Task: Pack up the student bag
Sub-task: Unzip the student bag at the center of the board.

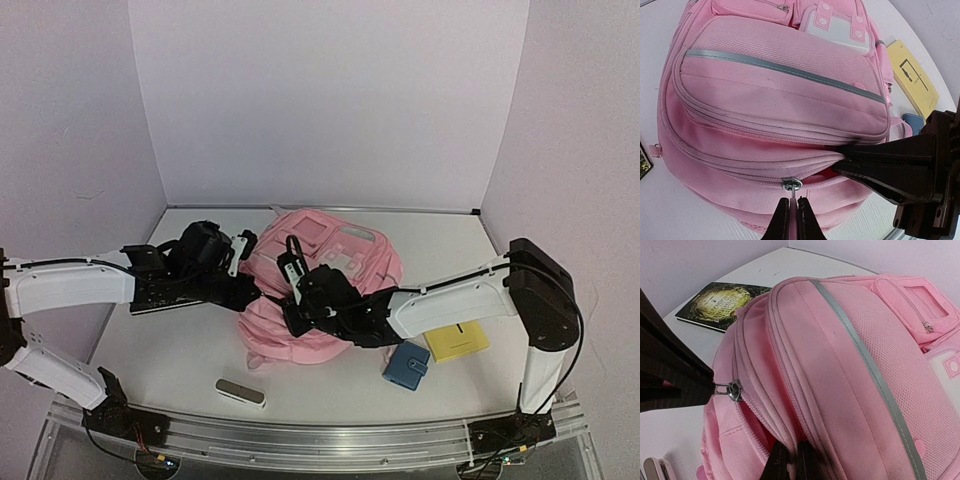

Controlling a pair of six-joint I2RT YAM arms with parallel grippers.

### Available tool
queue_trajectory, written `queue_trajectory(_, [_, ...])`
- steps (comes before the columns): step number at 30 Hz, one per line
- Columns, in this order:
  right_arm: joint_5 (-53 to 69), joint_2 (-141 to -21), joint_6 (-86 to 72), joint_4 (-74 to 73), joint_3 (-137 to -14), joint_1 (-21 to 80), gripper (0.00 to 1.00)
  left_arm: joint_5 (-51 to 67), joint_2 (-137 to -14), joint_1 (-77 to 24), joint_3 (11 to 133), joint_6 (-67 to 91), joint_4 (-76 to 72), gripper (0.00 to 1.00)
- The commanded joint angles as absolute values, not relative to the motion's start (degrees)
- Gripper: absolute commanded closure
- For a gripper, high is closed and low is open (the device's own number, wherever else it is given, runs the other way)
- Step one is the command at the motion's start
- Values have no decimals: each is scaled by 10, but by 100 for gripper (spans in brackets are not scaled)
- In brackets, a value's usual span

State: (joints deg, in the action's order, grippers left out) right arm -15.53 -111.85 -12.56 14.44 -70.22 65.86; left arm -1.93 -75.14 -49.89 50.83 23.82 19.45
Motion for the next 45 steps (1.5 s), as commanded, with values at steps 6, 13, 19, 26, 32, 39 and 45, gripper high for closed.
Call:
queue_trajectory(6, [-229,-1032,-132,146,-649,648,100,-39,-694,-439,509,211,192,100])
queue_trajectory(13, [-214,-947,-132,154,-587,648,100,-15,-668,-360,501,177,177,100])
queue_trajectory(19, [-186,-857,-142,216,-536,648,100,60,-676,-287,501,163,144,100])
queue_trajectory(26, [-159,-791,-135,263,-520,648,100,166,-734,-235,519,162,69,100])
queue_trajectory(32, [-138,-767,-123,283,-522,648,100,223,-809,-196,544,168,18,100])
queue_trajectory(39, [-115,-772,-111,297,-532,648,100,274,-898,-186,594,162,-27,100])
queue_trajectory(45, [-96,-775,-110,308,-540,648,100,270,-970,-184,650,152,-32,100])
